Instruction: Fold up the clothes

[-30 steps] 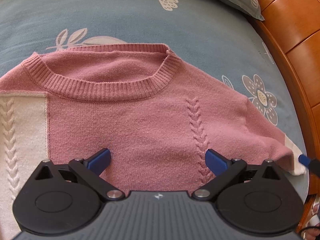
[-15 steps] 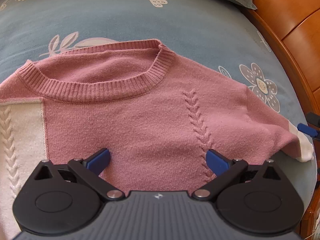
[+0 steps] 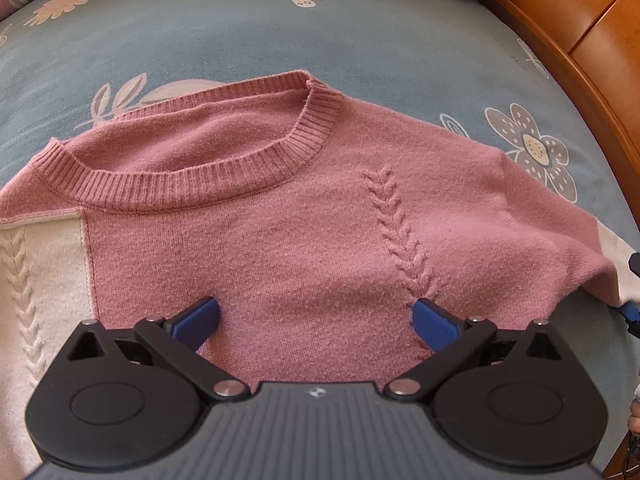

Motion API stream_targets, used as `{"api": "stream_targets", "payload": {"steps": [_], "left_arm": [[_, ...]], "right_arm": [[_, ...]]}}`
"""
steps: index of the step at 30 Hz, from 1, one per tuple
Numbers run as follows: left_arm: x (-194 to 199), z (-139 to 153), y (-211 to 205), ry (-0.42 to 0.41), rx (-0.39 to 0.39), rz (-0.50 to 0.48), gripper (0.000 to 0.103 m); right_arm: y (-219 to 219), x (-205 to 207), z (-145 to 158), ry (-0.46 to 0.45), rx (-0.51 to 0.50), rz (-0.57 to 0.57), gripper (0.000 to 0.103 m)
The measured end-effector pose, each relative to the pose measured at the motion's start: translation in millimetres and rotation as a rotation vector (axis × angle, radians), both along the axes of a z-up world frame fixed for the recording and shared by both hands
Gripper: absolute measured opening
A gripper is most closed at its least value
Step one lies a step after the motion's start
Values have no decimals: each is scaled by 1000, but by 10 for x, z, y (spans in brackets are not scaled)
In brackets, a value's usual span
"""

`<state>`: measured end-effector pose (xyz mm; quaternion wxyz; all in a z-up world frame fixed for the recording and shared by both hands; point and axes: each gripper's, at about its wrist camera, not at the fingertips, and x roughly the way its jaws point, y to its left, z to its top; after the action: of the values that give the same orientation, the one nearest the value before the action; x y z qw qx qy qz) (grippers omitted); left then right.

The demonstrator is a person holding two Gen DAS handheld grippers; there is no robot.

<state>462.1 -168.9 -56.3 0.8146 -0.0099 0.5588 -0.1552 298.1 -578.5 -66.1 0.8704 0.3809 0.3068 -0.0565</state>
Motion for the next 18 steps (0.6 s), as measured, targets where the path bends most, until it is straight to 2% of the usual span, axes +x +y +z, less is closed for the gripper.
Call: {"api": "stream_targets", "payload": {"steps": [4,7,11,14,18], "left_arm": [[-12,3,-34,-3,21,4,102],[-22,1,-38,-8,25,5,102],[-32,3,-56,-13,37,-1,102],[-28,10,-55,-10,40,-4,102],[-32,16,-37,-5,41,-5,102]], "right_arm": [[-121,232,-76,-71,-19,-28,103],[-112,142,-118,-111,36,-84,103],[-139,207,-159,-158,-8,-74,103],[-321,368,-113,-178,41,-78,103],[-618,386,30,-271,108,-153,103]]}}
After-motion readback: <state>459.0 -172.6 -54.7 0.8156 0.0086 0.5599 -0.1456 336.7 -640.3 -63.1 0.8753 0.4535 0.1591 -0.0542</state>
